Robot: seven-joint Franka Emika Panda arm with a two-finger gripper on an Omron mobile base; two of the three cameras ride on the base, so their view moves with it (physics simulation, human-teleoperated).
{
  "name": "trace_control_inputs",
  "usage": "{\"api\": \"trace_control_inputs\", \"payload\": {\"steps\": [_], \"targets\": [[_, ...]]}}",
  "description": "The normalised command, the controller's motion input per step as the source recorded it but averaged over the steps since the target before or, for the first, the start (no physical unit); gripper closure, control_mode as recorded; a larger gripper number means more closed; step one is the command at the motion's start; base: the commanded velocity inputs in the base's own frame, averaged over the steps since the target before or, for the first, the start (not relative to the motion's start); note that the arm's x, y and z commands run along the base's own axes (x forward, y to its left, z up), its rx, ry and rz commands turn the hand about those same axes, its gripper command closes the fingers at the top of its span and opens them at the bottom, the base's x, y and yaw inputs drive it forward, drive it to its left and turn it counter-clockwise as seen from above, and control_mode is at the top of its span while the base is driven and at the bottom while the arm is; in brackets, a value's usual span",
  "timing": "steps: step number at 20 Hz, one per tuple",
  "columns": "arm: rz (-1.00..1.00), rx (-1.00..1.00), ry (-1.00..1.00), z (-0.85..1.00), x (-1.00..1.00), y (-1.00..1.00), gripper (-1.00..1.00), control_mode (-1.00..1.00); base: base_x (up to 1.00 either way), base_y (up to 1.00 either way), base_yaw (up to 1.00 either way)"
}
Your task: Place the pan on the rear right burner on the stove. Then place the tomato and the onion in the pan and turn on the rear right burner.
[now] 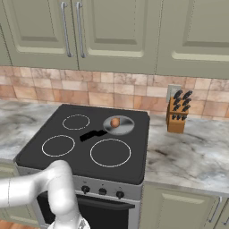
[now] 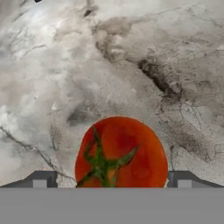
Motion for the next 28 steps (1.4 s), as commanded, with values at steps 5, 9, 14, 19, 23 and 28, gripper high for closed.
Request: {"api": "trace_control_inputs", "payload": {"steps": [5,9,14,19,23,28], "targets": [[0.0,-0.03,0.0,-0.27,0.14,0.15,-1.0,-1.0,0.0,0.0,0.0],[0.0,-0.04,0.0,-0.29,0.07,0.15,-1.0,-1.0,0.0,0.0,0.0],[0.0,-0.07,0.0,-0.29,0.02,0.26,1.0,-1.0,0.0,0.0,0.0],[-0.01,-0.08,0.08,-0.42,-0.15,0.1,1.0,-1.0,0.0,0.0,0.0],[-0.07,-0.04,0.16,-0.65,-0.57,-0.12,1.0,-1.0,0.0,0.0,0.0],[-0.14,-0.02,0.14,-0.48,-0.65,-0.15,1.0,-1.0,0.0,0.0,0.0]]}}
